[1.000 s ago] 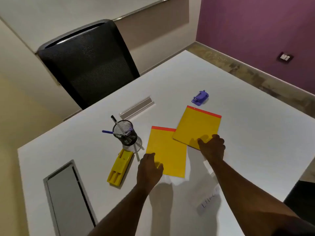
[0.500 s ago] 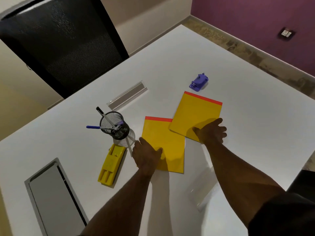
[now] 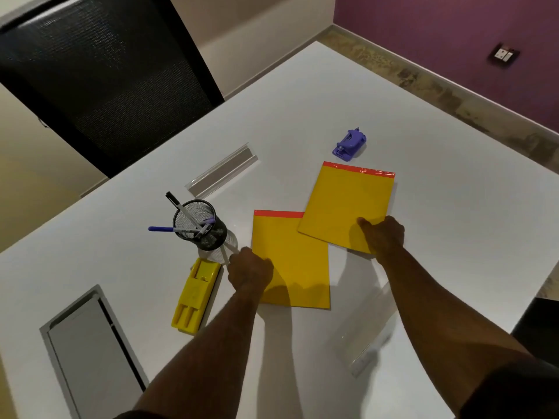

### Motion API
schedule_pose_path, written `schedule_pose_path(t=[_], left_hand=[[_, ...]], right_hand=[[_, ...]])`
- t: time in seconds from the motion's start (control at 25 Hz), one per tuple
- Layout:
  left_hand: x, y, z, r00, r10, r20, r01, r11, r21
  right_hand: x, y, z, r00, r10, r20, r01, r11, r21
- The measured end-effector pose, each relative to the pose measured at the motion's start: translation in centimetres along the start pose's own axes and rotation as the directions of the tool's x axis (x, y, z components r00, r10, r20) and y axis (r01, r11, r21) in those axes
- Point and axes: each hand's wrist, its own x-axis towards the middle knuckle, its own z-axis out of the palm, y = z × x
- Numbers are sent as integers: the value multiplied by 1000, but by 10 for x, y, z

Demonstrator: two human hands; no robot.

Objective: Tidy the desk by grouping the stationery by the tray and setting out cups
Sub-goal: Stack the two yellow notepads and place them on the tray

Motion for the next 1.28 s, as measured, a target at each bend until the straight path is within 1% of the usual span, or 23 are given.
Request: schedule_pose_path(t=[0.08, 0.12, 0.2, 0.28, 0.36, 0.44, 0.52, 0.6, 0.68, 0.72, 0.8, 0.88, 0.96, 1.04, 1.08, 1.16, 1.2, 1.24, 1.28], left_hand=[[-6, -7, 1, 997, 73, -25, -74, 997, -36], [-10, -9, 0, 992, 123, -36, -126, 988, -87], [-18, -11, -6, 973, 227, -33, -227, 928, -295], [-32, -11, -18, 962, 273, 31, -227, 855, -467], [-48, -10, -32, 955, 293, 39, -233, 828, -510], [-68, -9, -48, 942, 334, -25, -301, 815, -496], [-89, -14, -67, 935, 344, -87, -338, 788, -514], [-112, -26, -92, 939, 323, -118, -328, 738, -589], [-134, -43, -115, 949, 287, -132, -298, 678, -672], [-146, -53, -126, 955, 267, -130, -278, 651, -706], [-168, -73, -144, 965, 226, -135, -247, 597, -763], [-186, -95, -153, 973, 180, -146, -219, 507, -834], [-204, -119, -155, 984, 92, -154, -178, 403, -898], [-219, -143, -155, 986, -8, -164, -151, 351, -924], [-226, -156, -154, 985, -39, -166, -144, 329, -933], [-238, -177, -152, 985, -36, -168, -152, 273, -950], [-243, -186, -152, 985, -32, -172, -156, 289, -945], [-247, -195, -154, 982, -47, -183, -155, 353, -923], [-249, -206, -157, 976, -77, -202, -150, 430, -890]], right_hand=[[-3, 5, -6, 999, -33, -16, 36, 970, 238], [-5, 7, -12, 999, -42, -16, 45, 940, 339], [-9, 10, -26, 999, -54, -3, 50, 882, 468], [-15, 10, -44, 997, -74, 36, 41, 825, 563], [-25, 6, -64, 990, -118, 79, 35, 741, 671], [-39, -2, -84, 972, -207, 111, 49, 641, 766], [-61, -11, -99, 928, -328, 176, 38, 555, 831], [-88, -19, -106, 851, -451, 269, -5, 506, 862], [-118, -25, -102, 763, -550, 340, -40, 485, 874], [-134, -27, -96, 718, -591, 367, -44, 487, 872], [-169, -31, -77, 634, -649, 420, -11, 535, 845], [-201, -29, -54, 568, -676, 469, 61, 603, 795], [-229, -24, -35, 490, -698, 522, 142, 655, 742], [-251, -20, -21, 413, -712, 568, 261, 690, 675], [-261, -20, -15, 366, -707, 605, 278, 704, 654], [-280, -20, -2, 246, -667, 703, 225, 745, 628], [-290, -21, 6, 201, -635, 745, 223, 771, 597], [-301, -22, 15, 182, -613, 769, 255, 784, 565], [-312, -23, 23, 178, -605, 776, 312, 783, 538]])
